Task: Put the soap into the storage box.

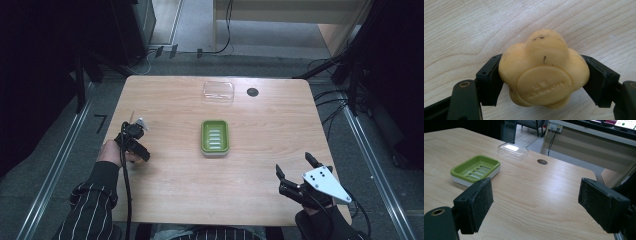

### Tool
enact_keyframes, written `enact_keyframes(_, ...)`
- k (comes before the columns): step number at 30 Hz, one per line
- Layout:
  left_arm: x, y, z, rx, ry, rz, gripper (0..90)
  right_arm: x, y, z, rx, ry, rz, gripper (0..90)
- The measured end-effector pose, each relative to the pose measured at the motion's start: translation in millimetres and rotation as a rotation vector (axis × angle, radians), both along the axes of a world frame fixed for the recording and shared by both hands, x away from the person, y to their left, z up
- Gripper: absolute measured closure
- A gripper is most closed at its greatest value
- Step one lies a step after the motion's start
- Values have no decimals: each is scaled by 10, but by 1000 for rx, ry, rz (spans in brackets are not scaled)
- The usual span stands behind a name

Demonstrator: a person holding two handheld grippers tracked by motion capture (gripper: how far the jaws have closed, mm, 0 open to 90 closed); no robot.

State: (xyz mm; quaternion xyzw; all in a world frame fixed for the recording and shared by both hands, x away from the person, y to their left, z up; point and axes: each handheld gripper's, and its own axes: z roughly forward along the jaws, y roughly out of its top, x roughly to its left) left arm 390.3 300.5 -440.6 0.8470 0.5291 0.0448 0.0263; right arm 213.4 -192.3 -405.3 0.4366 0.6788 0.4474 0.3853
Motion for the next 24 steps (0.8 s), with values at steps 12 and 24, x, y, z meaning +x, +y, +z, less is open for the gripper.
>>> enact_keyframes(12,-46,-100,86,-5,-6,-43,258,-10,-5,-1,-6,2,1,130)
enact_keyframes(24,-58,-265,203,-15,-23,-98,259,-31,-34,-3,-6,3,-8,130)
